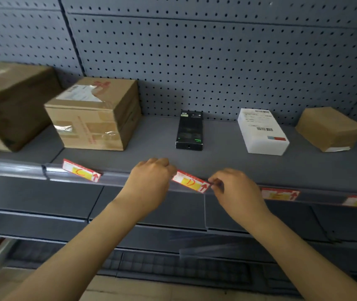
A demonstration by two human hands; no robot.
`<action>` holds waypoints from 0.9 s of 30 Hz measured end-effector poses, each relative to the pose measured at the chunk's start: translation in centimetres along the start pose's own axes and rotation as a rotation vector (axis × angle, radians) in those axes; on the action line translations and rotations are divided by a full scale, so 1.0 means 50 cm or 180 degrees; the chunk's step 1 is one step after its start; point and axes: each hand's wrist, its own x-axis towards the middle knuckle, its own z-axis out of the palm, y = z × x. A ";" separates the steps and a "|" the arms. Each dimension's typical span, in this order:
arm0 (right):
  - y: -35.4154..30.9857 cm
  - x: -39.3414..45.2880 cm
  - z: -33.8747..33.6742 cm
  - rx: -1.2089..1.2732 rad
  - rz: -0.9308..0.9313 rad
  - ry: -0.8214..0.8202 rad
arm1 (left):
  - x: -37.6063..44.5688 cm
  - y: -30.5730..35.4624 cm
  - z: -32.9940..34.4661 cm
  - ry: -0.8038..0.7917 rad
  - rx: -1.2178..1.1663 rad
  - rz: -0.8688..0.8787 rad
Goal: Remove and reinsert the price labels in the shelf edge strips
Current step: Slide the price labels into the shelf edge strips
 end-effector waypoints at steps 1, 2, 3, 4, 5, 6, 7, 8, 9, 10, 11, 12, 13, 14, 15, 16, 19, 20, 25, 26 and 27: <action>-0.014 0.001 0.005 -0.0023 0.0056 -0.0002 | 0.000 -0.014 -0.001 -0.0008 0.0037 0.0070; -0.027 0.001 0.010 -0.0041 0.0092 0.0004 | 0.002 -0.025 -0.003 -0.0027 0.0070 0.0120; -0.038 0.001 0.014 -0.0066 0.0114 0.0014 | 0.003 -0.035 -0.004 -0.0027 0.0075 0.0171; -0.047 0.001 0.017 -0.0094 0.0139 0.0027 | 0.004 -0.042 -0.003 -0.0018 0.0062 0.0232; -0.055 0.001 0.019 -0.0109 0.0175 0.0047 | 0.007 -0.046 -0.002 0.0003 0.0047 0.0293; -0.061 0.002 0.021 -0.0123 0.0208 0.0071 | 0.010 -0.050 0.000 0.0020 0.0053 0.0346; -0.067 0.004 0.022 -0.0146 0.0237 0.0096 | 0.013 -0.053 0.003 0.0017 0.0071 0.0382; -0.070 0.006 0.024 -0.0184 0.0265 0.0117 | 0.017 -0.056 0.008 -0.0012 0.0079 0.0401; -0.072 0.009 0.026 -0.0212 0.0290 0.0145 | 0.021 -0.058 0.013 -0.0039 0.0076 0.0410; -0.072 0.011 0.028 -0.0229 0.0317 0.0165 | 0.024 -0.059 0.017 -0.0050 0.0068 0.0416; -0.071 0.013 0.030 -0.0242 0.0342 0.0178 | 0.028 -0.058 0.021 -0.0038 0.0070 0.0435; -0.071 0.015 0.031 -0.0260 0.0365 0.0177 | 0.032 -0.058 0.025 -0.0021 0.0088 0.0464; -0.070 0.015 0.033 -0.0280 0.0378 0.0169 | 0.035 -0.056 0.030 -0.0026 0.0092 0.0486; -0.069 0.016 0.036 -0.0290 0.0384 0.0176 | 0.039 -0.054 0.035 -0.0041 0.0063 0.0512; -0.069 0.017 0.038 -0.0284 0.0379 0.0205 | 0.042 -0.050 0.037 -0.0054 0.0046 0.0531; -0.068 0.017 0.041 -0.0274 0.0372 0.0235 | 0.045 -0.048 0.041 -0.0043 0.0040 0.0550; -0.064 0.023 0.045 -0.0302 0.0299 0.0272 | 0.058 -0.042 0.045 0.0132 -0.0029 0.0555; -0.062 0.024 0.046 -0.0316 0.0266 0.0281 | 0.060 -0.039 0.043 0.0190 -0.0074 0.0532; -0.054 0.033 0.045 -0.0414 -0.0008 0.0200 | 0.073 -0.031 0.048 0.0129 0.0110 0.0556; -0.053 0.034 0.044 -0.0444 -0.0083 0.0174 | 0.070 -0.031 0.050 0.0127 0.0162 0.0581; -0.052 0.035 0.042 -0.0472 -0.0157 0.0161 | 0.065 -0.031 0.047 0.0090 0.0198 0.0608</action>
